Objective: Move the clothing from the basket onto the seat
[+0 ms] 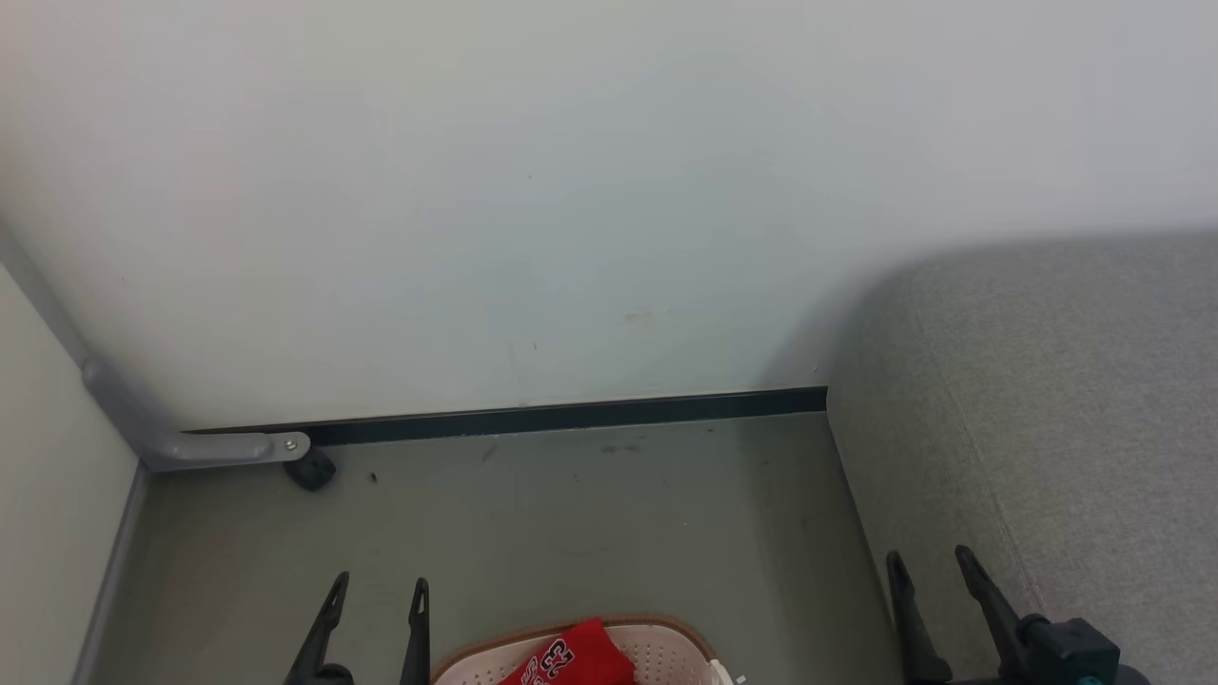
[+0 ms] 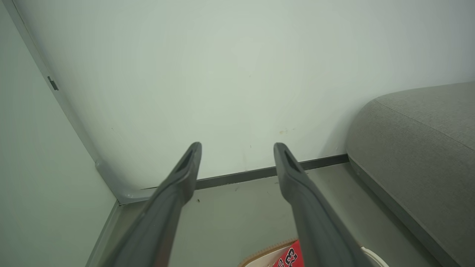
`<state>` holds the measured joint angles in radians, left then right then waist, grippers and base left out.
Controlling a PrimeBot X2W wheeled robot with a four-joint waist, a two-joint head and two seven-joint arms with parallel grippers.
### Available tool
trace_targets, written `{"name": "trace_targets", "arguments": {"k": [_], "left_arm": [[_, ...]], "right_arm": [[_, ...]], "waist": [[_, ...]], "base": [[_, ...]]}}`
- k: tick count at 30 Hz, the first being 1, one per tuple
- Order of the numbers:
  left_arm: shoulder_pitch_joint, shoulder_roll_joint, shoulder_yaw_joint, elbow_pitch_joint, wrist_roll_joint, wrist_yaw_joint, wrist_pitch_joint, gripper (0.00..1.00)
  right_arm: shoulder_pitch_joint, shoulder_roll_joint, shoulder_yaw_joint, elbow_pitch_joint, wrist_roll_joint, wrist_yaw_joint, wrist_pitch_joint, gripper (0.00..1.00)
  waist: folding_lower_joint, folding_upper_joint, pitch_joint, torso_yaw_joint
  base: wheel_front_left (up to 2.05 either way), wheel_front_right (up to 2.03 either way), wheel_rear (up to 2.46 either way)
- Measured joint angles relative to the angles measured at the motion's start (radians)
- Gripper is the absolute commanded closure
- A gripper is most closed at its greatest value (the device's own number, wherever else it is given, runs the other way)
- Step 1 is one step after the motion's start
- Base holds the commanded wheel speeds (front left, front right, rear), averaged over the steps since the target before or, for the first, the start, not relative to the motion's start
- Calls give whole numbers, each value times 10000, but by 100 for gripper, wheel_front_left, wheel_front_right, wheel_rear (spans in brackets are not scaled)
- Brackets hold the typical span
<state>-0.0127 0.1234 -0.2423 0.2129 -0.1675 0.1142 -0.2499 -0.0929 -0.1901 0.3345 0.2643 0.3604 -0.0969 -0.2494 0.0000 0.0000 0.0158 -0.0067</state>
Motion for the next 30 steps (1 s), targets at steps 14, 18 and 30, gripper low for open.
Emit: {"name": "trace_targets", "arguments": {"k": [14,18,30], "left_arm": [[-18,-69,125,151,-169,0,0,0],[-26,-73,148,205,-174,0,0,0],[-49,-151,203,284,-238,-6,0,0]], "right_arm": [[-3,2,-54,40,0,8,0,0],[-3,0,-98,77,2,15,0,0],[-1,0,-123,84,42,17,0,0]], "waist": [[0,0,52,-5],[0,0,59,-3],[0,0,116,20]], "base": [[0,0,0],[0,0,0],[0,0,0]]}}
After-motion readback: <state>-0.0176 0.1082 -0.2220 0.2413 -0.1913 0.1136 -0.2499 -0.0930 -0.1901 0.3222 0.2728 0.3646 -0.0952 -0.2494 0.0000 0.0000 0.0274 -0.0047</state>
